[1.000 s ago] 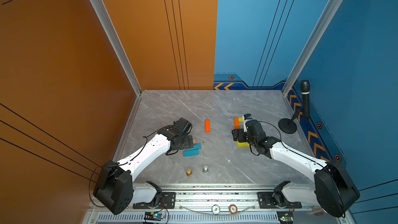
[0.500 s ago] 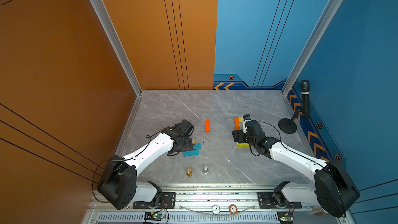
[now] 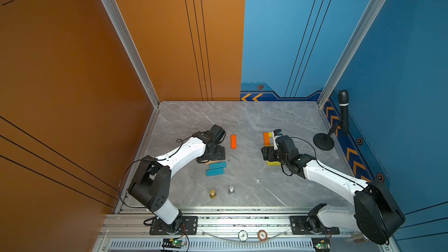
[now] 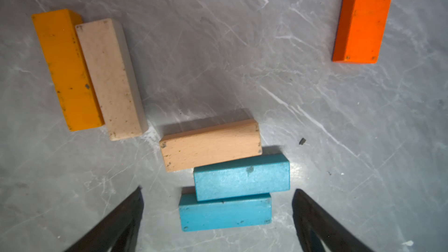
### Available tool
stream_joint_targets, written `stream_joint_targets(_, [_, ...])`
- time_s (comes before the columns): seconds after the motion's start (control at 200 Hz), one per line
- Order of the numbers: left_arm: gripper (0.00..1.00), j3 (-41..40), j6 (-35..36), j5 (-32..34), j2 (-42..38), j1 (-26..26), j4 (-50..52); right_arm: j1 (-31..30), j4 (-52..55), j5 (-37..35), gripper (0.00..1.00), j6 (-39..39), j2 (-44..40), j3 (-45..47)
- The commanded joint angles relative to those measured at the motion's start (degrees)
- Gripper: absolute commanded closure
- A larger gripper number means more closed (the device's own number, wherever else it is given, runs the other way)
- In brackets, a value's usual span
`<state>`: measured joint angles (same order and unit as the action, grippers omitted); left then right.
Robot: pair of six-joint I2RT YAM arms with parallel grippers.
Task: Assemble the number 6 with building blocks
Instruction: Move the building block to the center of the board.
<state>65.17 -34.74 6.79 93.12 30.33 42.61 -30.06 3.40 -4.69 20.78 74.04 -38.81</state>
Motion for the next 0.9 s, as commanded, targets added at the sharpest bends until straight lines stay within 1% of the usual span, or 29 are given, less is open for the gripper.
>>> stream_joint_targets(0.0, [0.02, 1.7, 0.8, -1.8, 2.5, -1.5, 0.7, -0.3, 1.5, 0.0, 0.12, -0.5, 0.2, -0.5])
stream_joint_targets(0.18, [0.02, 1.4, -1.9, -0.4, 4.6, -1.7, 0.5, -0.2, 1.6, 0.5, 0.06, -0.6, 0.8, -0.7])
stream_joint_targets(0.37, [0.02, 0.3, -3.3, -0.8, 6.0, -1.7, -1.7, -0.2, 1.9, 0.6, 0.00, -0.7, 1.0, -0.7])
stream_joint_targets(0.896, [0.02, -0.1, -5.7, -2.1, 12.0, -3.1, -4.5, 0.2, 1.5, 0.6, 0.01, -1.0, 0.8, -0.4])
